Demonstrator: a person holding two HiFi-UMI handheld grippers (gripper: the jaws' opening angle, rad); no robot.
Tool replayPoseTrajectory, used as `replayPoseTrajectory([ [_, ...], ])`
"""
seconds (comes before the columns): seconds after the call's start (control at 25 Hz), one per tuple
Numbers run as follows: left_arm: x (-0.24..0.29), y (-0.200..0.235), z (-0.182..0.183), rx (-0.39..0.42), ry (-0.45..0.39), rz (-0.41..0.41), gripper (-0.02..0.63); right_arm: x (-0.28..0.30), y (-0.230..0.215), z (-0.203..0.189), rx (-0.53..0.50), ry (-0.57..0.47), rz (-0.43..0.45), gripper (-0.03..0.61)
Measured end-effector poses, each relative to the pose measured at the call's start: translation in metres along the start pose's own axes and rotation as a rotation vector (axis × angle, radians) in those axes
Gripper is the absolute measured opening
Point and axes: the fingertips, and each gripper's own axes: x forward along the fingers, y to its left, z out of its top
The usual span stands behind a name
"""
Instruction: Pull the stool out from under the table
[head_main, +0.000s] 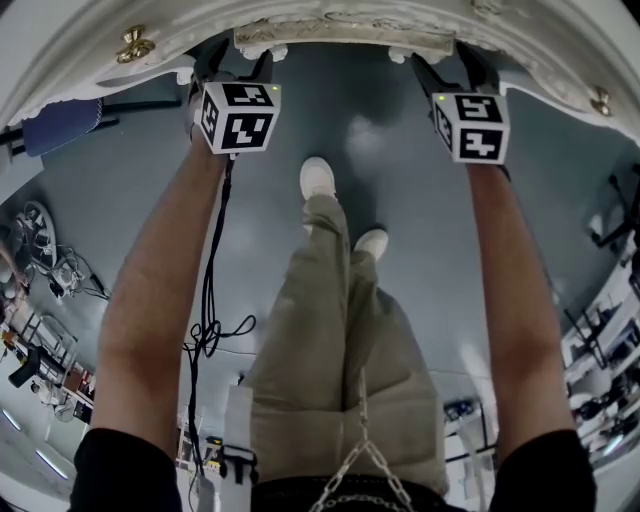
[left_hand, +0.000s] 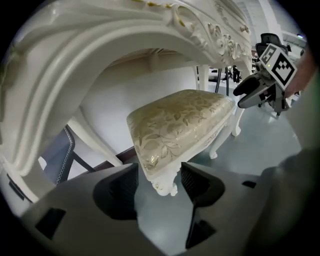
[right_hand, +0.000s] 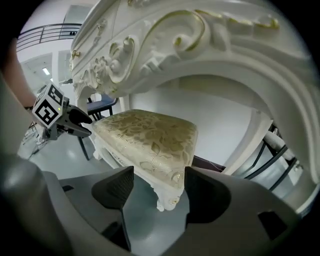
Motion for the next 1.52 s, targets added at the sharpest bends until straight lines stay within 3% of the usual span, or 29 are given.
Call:
replayPoseTrajectory([
  [0.24, 0.009, -0.001, 0.001, 0.024, 0.058, -0.035, 0.262, 0.015, -0.01, -0.004, -0.008, 0.05, -0.011, 0.296],
  [0.72, 0.011, 0.013, 0.008, 0.044, 0.063, -0.024, 0.252, 0.028, -0.005, 0.005, -0.017, 0.075, -0.024, 0.295],
  [0.92, 0.015, 0.014, 0.009, -0.029, 0.075, -0.043, 0.241, 0.029, 0.001, 0.007, 0.009, 0.103, -0.022, 0.29],
  [1.52, 0.003, -0.005, -0.038, -0.025, 0.162, -0.038, 0.23, 0.019, 0.032, -0.027, 0.007, 0.161, 0.022, 0.282],
])
